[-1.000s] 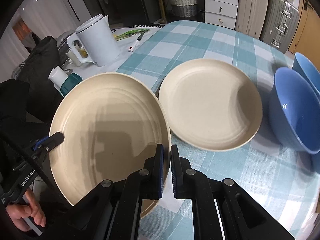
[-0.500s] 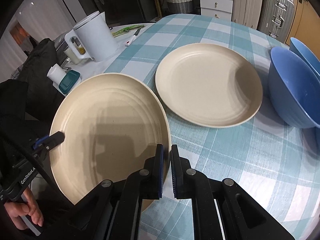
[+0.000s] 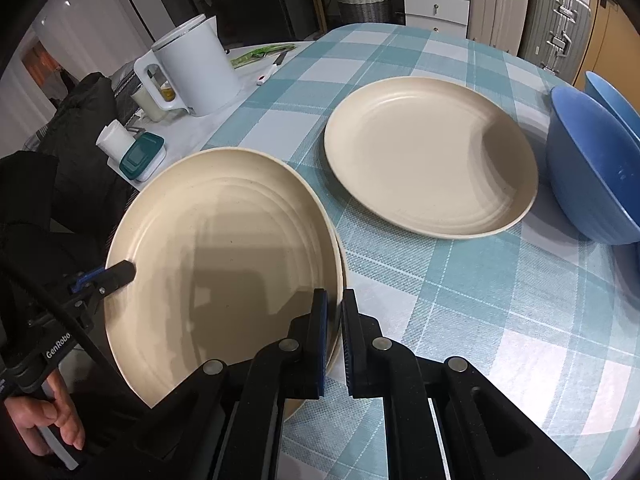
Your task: Organize plates and bowls
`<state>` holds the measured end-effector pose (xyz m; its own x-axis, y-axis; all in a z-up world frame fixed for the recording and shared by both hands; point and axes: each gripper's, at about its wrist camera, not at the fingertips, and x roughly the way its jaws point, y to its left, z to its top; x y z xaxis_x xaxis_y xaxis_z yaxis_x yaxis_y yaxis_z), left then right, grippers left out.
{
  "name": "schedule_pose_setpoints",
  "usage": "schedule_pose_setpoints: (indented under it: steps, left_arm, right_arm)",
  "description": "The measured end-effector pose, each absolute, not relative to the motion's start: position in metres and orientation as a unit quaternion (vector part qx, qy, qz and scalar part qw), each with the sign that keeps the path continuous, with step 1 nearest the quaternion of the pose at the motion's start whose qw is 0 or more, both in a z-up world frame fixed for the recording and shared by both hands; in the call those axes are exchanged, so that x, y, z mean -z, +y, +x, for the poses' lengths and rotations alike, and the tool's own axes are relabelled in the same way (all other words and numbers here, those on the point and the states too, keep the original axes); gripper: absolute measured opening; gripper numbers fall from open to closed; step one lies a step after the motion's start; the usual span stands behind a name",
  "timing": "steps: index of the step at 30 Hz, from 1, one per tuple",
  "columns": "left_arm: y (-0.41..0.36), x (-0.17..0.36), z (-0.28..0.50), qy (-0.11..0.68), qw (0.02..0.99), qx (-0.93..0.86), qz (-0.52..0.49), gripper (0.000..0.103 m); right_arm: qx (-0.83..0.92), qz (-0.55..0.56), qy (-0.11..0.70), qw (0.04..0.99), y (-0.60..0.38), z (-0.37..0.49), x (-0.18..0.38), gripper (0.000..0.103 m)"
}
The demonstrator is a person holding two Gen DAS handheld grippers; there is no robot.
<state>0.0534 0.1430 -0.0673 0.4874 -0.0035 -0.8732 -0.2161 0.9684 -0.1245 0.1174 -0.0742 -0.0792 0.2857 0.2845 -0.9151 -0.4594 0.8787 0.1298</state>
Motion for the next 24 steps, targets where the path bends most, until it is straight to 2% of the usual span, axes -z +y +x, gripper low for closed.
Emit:
schedule_pose_setpoints:
  steps: [24]
  left_arm:
    - [0.137,0.08,0.06,0.521,0.847,-0.075,-0.078,0.011]
  right_arm:
    - [-0.22,-0.111,0.54,0.805,-0.071,0.113,0.083,0.007]
